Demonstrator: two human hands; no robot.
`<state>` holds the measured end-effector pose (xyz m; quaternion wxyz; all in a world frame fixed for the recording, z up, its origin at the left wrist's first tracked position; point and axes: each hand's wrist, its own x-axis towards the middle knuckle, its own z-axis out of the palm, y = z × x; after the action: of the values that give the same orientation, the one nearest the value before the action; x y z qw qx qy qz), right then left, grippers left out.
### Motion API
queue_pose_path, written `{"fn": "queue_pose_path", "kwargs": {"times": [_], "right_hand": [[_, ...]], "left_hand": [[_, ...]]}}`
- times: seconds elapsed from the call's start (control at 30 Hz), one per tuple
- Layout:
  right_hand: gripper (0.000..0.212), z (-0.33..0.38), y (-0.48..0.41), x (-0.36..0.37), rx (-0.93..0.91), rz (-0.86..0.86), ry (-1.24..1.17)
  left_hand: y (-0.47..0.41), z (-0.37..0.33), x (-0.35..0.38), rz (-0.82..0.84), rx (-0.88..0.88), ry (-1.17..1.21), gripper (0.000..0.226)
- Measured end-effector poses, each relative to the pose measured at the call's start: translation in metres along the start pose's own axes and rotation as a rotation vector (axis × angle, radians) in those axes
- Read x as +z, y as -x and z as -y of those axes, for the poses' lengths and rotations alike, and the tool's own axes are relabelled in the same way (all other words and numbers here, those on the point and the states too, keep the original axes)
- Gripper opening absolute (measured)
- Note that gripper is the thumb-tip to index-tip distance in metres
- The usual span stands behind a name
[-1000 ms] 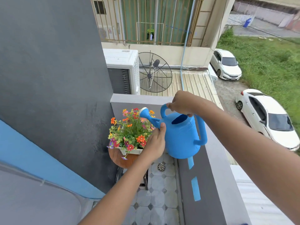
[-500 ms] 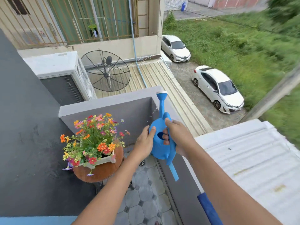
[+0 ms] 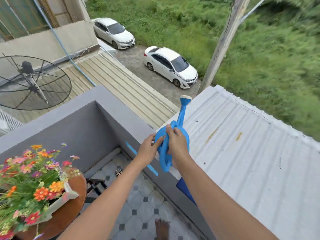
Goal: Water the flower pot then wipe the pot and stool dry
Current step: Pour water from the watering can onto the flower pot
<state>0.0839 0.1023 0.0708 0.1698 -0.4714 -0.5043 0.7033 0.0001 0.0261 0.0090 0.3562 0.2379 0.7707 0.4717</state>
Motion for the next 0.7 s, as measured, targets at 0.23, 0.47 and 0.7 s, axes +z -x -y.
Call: {"fn": "queue_pose_path", "kwargs": {"times": [0.23, 0.47, 0.7], "right_hand": [[0.037, -0.007, -0.018, -0.02, 0.074, 0.072, 0.112], [0.03, -0.002, -0.02, -0.019, 0.075, 0.137, 0.09], [0.03, -0.002, -0.016, -0.041, 0.048, 0.124, 0.101]], "left_hand": [[-0.021, 0.009, -0.002, -0.004, 0.023, -0.049, 0.024], [-0.023, 0.017, -0.004, -0.033, -0.004, 0.016, 0.029], [-0.015, 0.012, -0.007, -0.159, -0.011, 0.027, 0.036]]}}
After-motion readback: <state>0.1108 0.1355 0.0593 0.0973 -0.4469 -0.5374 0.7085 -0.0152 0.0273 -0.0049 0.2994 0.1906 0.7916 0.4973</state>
